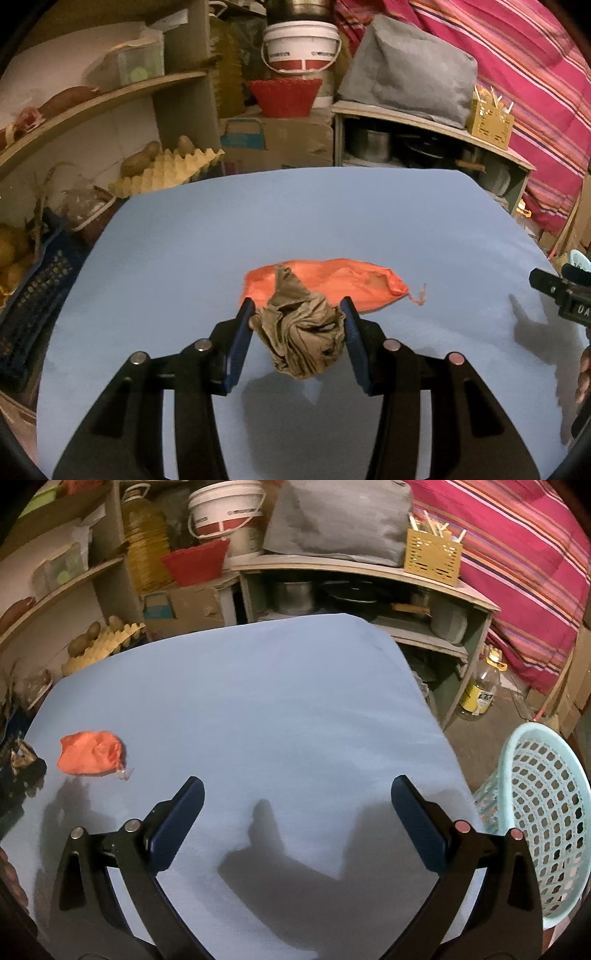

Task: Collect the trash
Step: 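Move both open tools back over the table toward the brown paper and orange bag, then grasp the crumpled brown paper with the left tool while the right tool grasps the orange bag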

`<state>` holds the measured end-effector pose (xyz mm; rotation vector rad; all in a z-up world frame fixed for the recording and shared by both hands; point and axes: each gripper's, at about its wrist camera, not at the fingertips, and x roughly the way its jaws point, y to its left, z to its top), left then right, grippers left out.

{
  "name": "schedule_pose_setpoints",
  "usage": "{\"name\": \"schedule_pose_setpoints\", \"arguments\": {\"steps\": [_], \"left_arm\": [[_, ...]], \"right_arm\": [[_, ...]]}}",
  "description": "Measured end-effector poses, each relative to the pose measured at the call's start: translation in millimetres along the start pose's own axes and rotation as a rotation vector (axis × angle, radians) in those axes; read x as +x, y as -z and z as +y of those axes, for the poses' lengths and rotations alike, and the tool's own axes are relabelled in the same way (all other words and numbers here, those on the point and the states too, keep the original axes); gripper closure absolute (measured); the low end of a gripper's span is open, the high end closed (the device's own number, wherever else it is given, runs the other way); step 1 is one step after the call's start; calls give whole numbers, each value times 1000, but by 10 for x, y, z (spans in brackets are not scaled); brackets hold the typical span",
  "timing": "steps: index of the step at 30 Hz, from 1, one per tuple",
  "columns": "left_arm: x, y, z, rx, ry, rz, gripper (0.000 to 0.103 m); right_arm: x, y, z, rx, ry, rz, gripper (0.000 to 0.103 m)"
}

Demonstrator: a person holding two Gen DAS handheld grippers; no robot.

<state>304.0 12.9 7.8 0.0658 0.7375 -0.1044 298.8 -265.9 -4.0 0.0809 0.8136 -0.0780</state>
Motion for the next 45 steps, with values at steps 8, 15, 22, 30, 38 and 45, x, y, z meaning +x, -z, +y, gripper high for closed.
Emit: {"name": "schedule_pose_setpoints", "arguments": {"steps": [8, 15, 22, 30, 38, 45], "left_arm": [[-108, 67, 403, -37, -52, -12, 56], [-168, 137, 761, -86, -86, -10, 56], [-233, 177, 1038, -122, -102, -13, 56], [-272, 267, 1339, -160, -131, -10, 56], [-274, 353, 1720, -197, -178, -10, 56], [-245, 388, 2002, -232, -198, -5, 56]], "right_arm": [[4, 13, 367, -67, -26, -9, 5], [43, -6, 724, -99, -64, -30, 5], [147, 3, 1076, -130, -92, -28, 5], [258, -77, 1374, -132, -125, -27, 5], [421, -93, 1751, -204, -114, 2, 5], [623, -28, 1883, -240, -98, 67, 5]]}}
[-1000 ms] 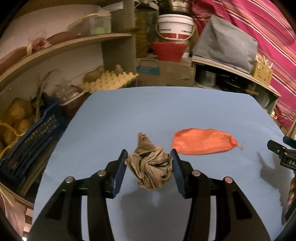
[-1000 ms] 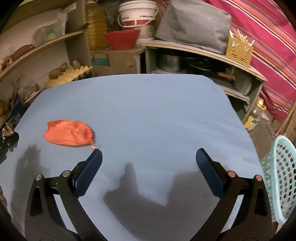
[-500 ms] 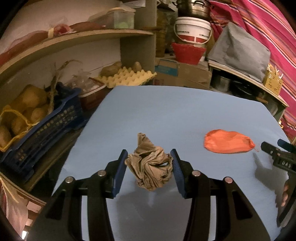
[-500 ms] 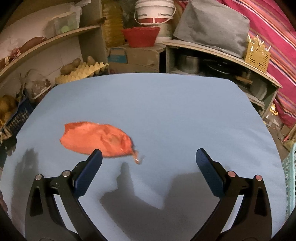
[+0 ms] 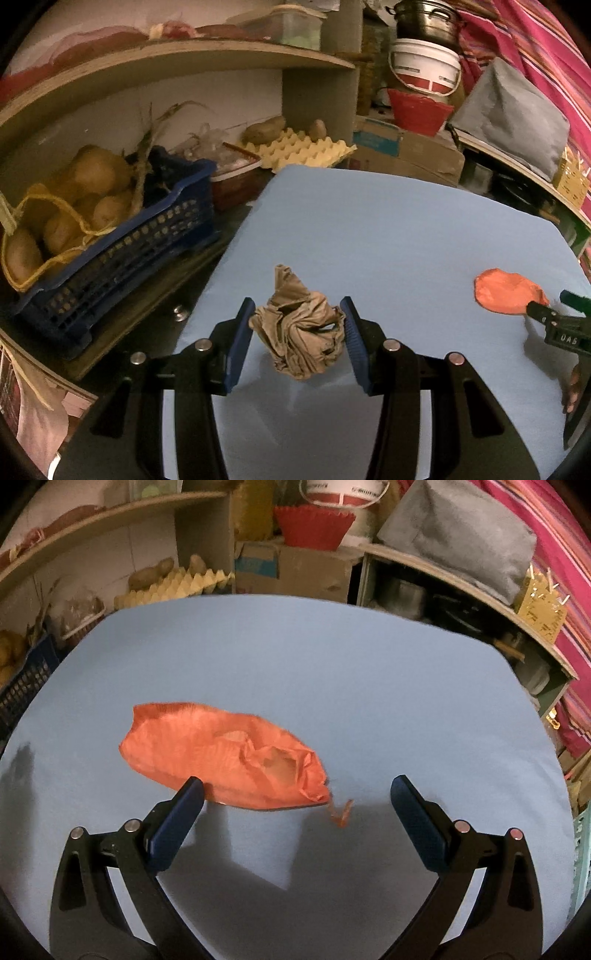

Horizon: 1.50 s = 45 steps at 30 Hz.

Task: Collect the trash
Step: 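Grasp the crumpled brown paper with the left tool while the right tool grasps the orange bag, then carry the brown paper and orange bag over the basket with both tools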

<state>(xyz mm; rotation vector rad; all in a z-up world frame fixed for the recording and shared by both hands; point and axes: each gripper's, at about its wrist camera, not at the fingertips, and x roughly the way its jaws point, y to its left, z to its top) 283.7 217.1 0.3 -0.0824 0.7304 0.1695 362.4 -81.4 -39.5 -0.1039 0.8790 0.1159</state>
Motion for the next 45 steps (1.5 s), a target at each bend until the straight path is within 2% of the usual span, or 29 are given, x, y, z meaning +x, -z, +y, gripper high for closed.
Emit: {"name": "schedule_pose_setpoints", "arguments": {"steps": [1, 7, 15, 17, 20, 25, 34, 45], "left_arm": [[7, -8, 19, -2, -2, 0, 56], [2, -18, 7, 1, -5, -3, 56], [-17, -30, -36, 6, -4, -7, 56], [-14, -36, -43, 9, -5, -8, 56], [-23, -45, -47, 11, -5, -10, 56], [-36, -73, -71, 1, 0, -13, 56], [-101, -140, -318, 8, 33, -26, 56], [-238, -150, -1138, 91, 105, -50, 56]], "right_arm": [[21, -2, 4, 0, -4, 9, 6], [81, 5, -2, 13, -57, 36, 25], [4, 21, 96, -36, -95, 11, 59], [-14, 31, 84, -36, -111, 10, 75], [-28, 30, 61, -29, -129, 5, 81], [-118, 36, -28, 1, -166, -20, 84], [-384, 30, -353, 44, -149, -76, 84], [-757, 203, -1058, 120, -99, -112, 84]]}}
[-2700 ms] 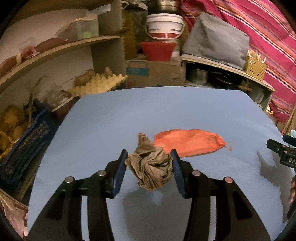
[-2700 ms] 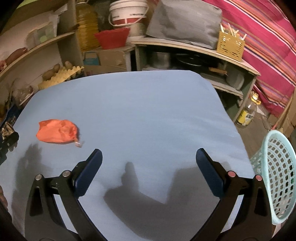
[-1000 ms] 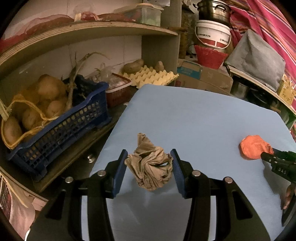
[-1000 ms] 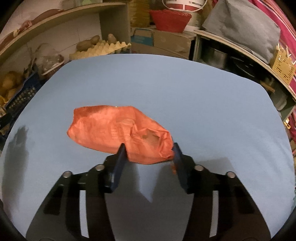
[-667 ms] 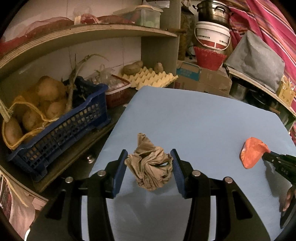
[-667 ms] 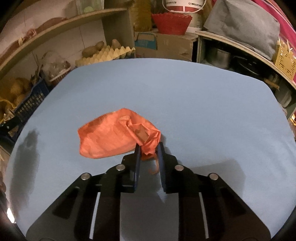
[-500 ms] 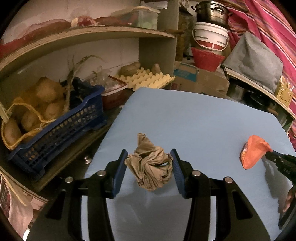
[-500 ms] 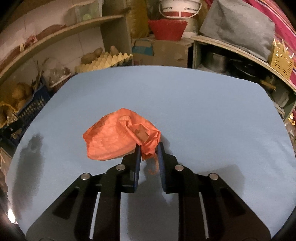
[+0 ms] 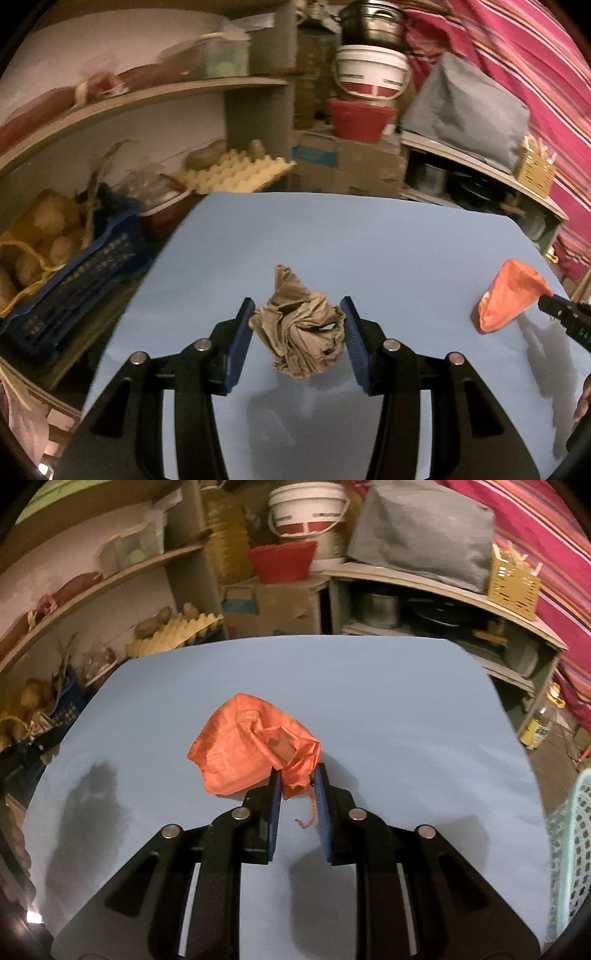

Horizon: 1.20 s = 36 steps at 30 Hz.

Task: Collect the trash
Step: 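Carry the brown paper and orange bag over the basket with both tools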

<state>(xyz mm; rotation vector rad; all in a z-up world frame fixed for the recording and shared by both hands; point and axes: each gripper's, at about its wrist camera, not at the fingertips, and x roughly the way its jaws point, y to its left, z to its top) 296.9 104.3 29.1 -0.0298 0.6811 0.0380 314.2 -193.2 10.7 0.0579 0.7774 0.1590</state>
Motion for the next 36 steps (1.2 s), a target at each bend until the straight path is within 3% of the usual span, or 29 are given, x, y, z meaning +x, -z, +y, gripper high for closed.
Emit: {"name": "schedule_pose_setpoints", "arguments": {"steps": [11, 21, 36], "left_arm": [[-134, 67, -992, 120, 120, -19, 56], [-316, 104, -1960, 216, 238, -63, 56], [-612, 375, -3933, 342, 500, -56, 56]], "right_arm": [[-659, 174, -839, 83, 92, -67, 84], [-1369, 479, -1857, 215, 177, -130, 84], [-2009, 1199, -3099, 385, 327, -123, 84]]}}
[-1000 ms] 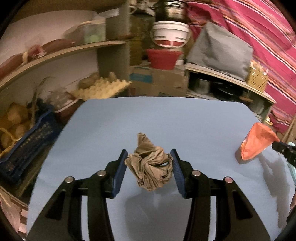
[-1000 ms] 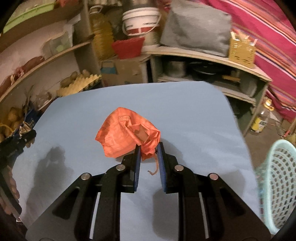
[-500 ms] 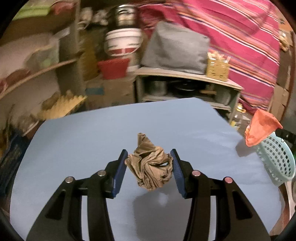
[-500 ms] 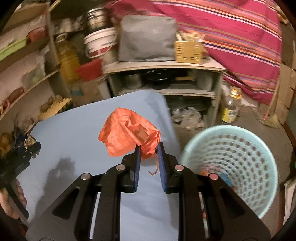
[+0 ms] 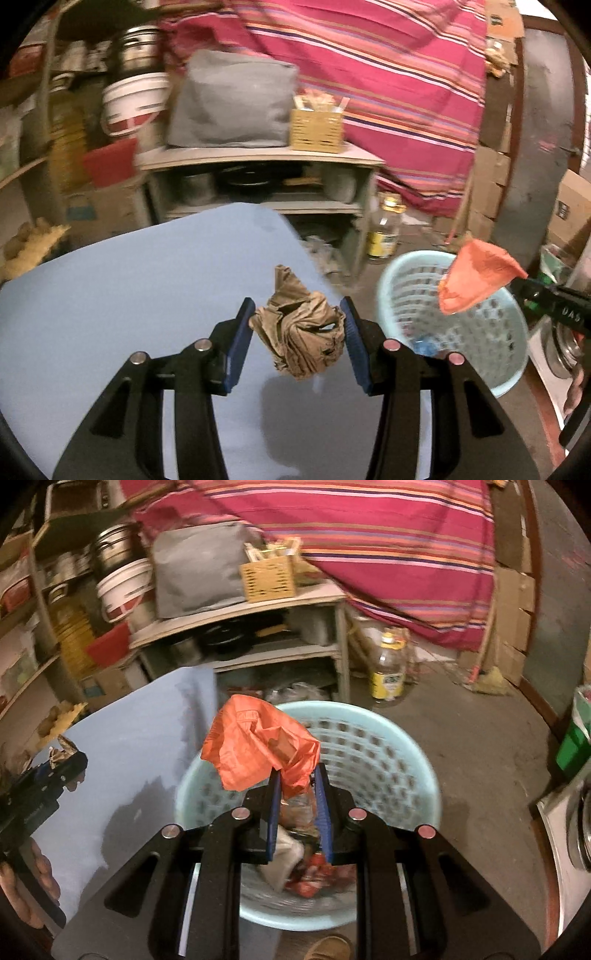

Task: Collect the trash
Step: 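Carry the brown paper and orange bag over the basket with both tools, then open the left tool to drop the brown paper while the right tool releases the orange bag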

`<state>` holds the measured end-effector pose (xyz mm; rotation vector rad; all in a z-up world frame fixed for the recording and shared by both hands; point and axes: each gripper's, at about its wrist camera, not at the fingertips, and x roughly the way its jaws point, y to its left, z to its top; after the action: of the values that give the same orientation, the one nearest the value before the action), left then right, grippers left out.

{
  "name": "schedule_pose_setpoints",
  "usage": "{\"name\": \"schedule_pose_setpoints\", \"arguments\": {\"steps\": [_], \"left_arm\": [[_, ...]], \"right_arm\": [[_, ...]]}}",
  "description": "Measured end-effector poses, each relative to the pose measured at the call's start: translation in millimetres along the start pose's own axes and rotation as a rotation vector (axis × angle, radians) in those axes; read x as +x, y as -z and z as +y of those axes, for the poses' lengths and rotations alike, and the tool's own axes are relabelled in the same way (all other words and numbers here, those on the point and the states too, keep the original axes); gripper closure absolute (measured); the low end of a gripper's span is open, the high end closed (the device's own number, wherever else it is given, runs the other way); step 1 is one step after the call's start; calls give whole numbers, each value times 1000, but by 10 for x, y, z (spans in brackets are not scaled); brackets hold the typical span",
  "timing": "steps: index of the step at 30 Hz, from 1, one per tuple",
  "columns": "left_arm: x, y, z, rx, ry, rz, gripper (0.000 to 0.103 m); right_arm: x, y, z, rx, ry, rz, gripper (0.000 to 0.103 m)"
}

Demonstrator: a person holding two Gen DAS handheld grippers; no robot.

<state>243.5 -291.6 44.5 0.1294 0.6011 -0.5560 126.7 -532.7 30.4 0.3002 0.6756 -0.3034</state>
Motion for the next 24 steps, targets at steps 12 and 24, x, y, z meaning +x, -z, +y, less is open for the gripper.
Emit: {"name": "schedule_pose_setpoints", "arguments": {"steps": [12, 24], "left_arm": [[627, -180, -1045, 54, 132, 46, 56], [730, -178, -1100, 55, 109, 79, 23]], "right_arm": [[50, -3, -397, 99, 17, 24, 84], [145, -6, -474, 118, 46, 46, 84]]}}
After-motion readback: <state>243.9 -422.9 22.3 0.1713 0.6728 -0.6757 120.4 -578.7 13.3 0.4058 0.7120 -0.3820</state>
